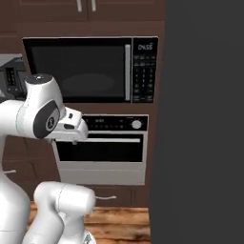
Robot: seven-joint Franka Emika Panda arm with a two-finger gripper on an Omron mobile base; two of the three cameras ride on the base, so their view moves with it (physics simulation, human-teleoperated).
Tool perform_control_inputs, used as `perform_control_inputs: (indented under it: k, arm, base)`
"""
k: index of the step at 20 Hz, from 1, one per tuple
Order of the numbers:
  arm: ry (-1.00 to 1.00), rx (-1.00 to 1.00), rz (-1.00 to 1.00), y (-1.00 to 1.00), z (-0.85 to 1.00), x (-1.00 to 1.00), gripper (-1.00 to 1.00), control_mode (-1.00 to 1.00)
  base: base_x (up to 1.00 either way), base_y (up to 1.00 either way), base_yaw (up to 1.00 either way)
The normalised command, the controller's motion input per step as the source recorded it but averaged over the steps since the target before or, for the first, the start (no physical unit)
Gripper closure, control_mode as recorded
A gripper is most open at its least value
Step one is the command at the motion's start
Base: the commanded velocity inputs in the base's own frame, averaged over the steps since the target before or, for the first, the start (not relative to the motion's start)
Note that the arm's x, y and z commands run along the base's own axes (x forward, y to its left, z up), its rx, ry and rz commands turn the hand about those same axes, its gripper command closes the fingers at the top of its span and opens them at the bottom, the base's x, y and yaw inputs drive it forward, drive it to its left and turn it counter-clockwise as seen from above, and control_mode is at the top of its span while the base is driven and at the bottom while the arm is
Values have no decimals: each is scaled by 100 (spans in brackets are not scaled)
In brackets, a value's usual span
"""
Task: Navigate to the microwave.
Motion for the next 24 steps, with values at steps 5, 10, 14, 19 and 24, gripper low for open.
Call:
perform_control_inputs:
  k: [5, 10, 14, 19, 24]
  arm:
    - [0, 0, 0, 0, 0, 0, -100, 100]
    - [0, 0, 0, 0, 0, 0, -100, 100]
    - [0, 0, 0, 0, 0, 0, -100, 100]
    - [0, 0, 0, 0, 0, 0, -100, 100]
    - [0, 0, 0, 0, 0, 0, -100, 100]
  base:
    - [62, -17, 20]
    - [55, -15, 16]
    - [53, -23, 14]
    - [54, -26, 15]
    - [51, -29, 15]
